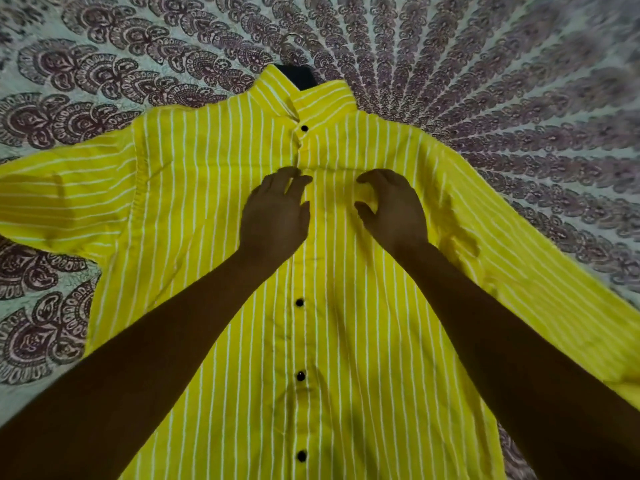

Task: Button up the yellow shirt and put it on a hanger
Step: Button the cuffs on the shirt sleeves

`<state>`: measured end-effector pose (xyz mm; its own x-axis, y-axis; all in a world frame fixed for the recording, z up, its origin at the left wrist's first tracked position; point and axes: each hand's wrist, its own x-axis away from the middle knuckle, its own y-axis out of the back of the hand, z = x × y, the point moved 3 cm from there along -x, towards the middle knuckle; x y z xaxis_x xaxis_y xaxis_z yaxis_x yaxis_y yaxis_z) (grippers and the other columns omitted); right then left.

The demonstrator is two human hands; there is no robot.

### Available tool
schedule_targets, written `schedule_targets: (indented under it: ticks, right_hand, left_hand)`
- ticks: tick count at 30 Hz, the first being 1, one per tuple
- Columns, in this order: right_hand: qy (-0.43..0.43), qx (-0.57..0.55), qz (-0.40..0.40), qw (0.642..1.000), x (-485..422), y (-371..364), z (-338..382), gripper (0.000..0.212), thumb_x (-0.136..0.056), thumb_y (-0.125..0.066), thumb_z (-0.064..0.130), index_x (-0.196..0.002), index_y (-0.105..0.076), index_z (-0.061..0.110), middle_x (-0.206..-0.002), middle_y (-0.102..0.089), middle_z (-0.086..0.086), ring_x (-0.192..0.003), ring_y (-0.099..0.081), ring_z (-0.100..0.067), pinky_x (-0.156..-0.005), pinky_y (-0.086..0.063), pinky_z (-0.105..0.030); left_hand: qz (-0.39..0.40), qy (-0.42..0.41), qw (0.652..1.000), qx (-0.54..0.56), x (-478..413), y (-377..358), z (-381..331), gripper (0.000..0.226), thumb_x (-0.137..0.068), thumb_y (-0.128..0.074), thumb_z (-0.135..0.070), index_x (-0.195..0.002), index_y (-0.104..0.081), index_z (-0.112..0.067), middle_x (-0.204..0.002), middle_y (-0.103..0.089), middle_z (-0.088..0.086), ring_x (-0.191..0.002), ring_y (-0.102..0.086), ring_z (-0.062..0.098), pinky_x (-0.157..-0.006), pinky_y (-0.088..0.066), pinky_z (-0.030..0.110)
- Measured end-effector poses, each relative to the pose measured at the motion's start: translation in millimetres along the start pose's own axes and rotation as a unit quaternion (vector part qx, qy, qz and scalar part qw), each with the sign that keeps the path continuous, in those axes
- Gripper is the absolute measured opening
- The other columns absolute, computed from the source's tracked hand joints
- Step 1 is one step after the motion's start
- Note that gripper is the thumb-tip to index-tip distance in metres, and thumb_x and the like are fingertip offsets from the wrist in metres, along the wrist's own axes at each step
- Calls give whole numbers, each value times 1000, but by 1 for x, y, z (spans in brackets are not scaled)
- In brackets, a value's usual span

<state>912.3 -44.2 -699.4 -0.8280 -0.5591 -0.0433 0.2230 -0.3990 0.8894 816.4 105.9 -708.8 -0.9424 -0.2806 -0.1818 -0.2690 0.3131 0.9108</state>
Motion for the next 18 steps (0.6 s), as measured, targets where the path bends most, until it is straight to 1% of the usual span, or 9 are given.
schedule_targets:
  ticks: [2,6,8,10,12,15,16,18]
  right_hand:
    - [-6,9,-17,1000,16,20,-8,43,-76,-68,13,-118,-58,10,-121,-58,-10,-116,-51,-28,-95,-39,-35]
    - [-29,27,-42,998,45,56,-30,47,-76,-68,13,-121,-55,10,-123,-57,-10,-119,-49,-29,-96,-40,-37]
    - [-42,27,-55,997,60,73,-46,47,-77,-68,13,-122,-55,9,-124,-57,-11,-119,-49,-30,-97,-39,-37]
    - [-56,23,-68,996,76,89,-66,45,-76,-68,12,-120,-56,9,-122,-57,-12,-117,-50,-31,-96,-41,-38]
    - [-73,26,-82,994,91,101,-89,41,-78,-67,12,-118,-58,8,-120,-58,-13,-114,-52,-33,-93,-43,-40]
    - [-116,44,-107,987,116,120,-138,33,-83,-62,14,-115,-59,8,-119,-59,-16,-114,-51,-36,-91,-43,-42]
    - [-139,60,-105,983,123,123,-156,33,-85,-60,16,-117,-59,8,-122,-57,-16,-116,-49,-36,-93,-41,-43]
    - [-194,96,-69,974,137,129,-197,37,-89,-56,21,-125,-53,11,-133,-50,-17,-126,-41,-36,-99,-35,-45]
  left_hand:
    - [-2,-22,998,53,1,2,-32,43,-83,-42,-27,-121,-55,-11,-124,-57,10,-109,-57,30,-84,-50,39]
    - [6,-52,991,124,-1,3,-87,48,-83,-37,-30,-124,-53,-11,-125,-56,8,-109,-57,27,-81,-51,35]
    - [10,-69,987,142,-1,4,-115,45,-85,-39,-29,-124,-53,-12,-124,-57,6,-108,-57,26,-77,-51,35]
    - [24,-80,984,156,0,2,-142,38,-88,-45,-24,-125,-53,-12,-124,-56,6,-109,-57,26,-77,-51,36]
    - [60,-70,981,173,3,-6,-162,37,-89,-52,-19,-126,-52,-12,-124,-56,8,-110,-56,26,-81,-50,38]
    - [122,-20,971,206,13,-28,-194,36,-88,-56,-18,-123,-54,-9,-121,-57,13,-108,-58,29,-88,-46,39]
    - [138,-9,969,205,18,-36,-201,36,-88,-57,-18,-122,-55,-8,-121,-57,14,-108,-58,30,-90,-44,39]
    - [156,8,970,188,28,-55,-219,37,-87,-59,-16,-122,-55,-5,-121,-56,17,-111,-55,32,-93,-40,38]
